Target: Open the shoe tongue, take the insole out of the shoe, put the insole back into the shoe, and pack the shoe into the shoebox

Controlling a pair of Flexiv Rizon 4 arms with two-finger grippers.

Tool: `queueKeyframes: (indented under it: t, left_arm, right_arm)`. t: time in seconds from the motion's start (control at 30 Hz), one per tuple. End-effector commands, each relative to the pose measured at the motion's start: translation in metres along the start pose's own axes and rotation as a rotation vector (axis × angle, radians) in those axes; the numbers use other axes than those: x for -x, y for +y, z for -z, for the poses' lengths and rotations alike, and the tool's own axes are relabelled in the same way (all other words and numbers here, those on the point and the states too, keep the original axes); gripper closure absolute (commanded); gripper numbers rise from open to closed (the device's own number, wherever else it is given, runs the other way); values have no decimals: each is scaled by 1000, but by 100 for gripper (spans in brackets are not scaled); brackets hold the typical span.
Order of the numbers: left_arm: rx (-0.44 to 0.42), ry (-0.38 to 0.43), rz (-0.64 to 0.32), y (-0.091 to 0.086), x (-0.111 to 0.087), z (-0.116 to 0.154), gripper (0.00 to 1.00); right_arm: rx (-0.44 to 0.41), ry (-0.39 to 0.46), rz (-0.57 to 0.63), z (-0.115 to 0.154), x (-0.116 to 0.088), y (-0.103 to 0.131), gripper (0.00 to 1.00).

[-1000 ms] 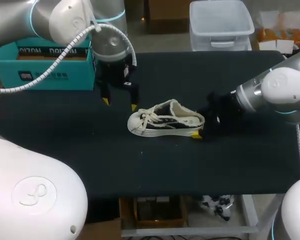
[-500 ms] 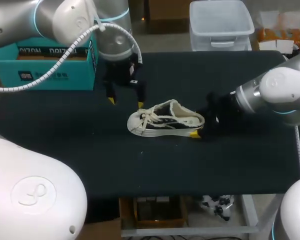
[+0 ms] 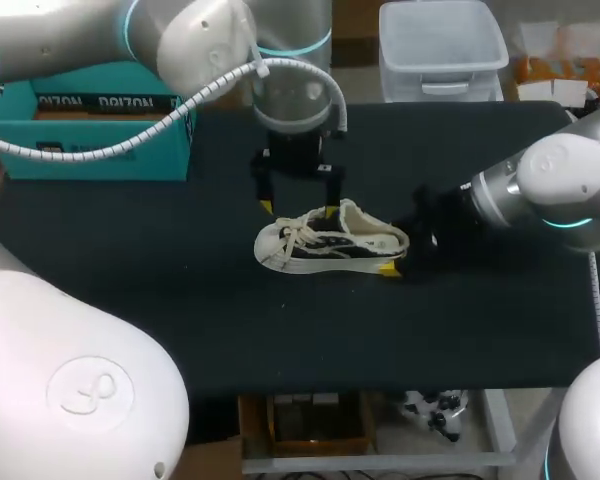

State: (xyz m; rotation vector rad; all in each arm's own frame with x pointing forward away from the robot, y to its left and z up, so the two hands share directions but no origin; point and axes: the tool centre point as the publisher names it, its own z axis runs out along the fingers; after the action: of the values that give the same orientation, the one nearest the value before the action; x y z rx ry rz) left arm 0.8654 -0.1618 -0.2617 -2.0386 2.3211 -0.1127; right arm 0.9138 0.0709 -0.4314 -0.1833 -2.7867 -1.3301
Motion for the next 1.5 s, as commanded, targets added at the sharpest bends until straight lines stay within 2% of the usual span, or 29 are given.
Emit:
queueKeyframes:
  t: [0.03, 0.07, 0.1, 0.23, 0.47, 0.63, 1.13, 1.17, 1.23, 1.3, 1.5]
  left_arm:
    - [-7, -88, 4, 1, -23, -6, 40]
    - [-13, -98, 19, 0, -27, -6, 51]
    - [-17, -103, 24, 0, -30, -7, 55]
    - [-12, -122, 31, -4, -44, -13, 51]
    - [25, -158, 43, -15, -56, -23, 54]
    - [31, -172, 63, -23, -57, -28, 51]
    - [61, -212, 90, -38, -59, -47, 56]
    - [64, -214, 91, -39, -58, -48, 57]
    - [70, -215, 90, -38, -55, -49, 71]
    - [74, -214, 87, -36, -51, -50, 100]
    - [74, -178, 84, -32, -34, -48, 100]
  right_arm:
    - [4, 0, 1, -6, -2, -4, 100]
    - [4, 0, 1, -6, -2, -4, 100]
    - [4, 0, 1, -6, -2, -4, 100]
    - [4, 0, 1, -6, -2, -4, 100]
    - [4, 0, 1, -6, -2, -4, 100]
    - [4, 0, 1, -6, -2, -4, 100]
    - [4, 0, 1, -6, -2, -4, 100]
    - [4, 0, 1, -6, -2, -4, 100]
    - [4, 0, 1, -6, -2, -4, 100]
    - [4, 0, 1, -6, -2, -4, 100]
    - [4, 0, 1, -6, -2, -4, 100]
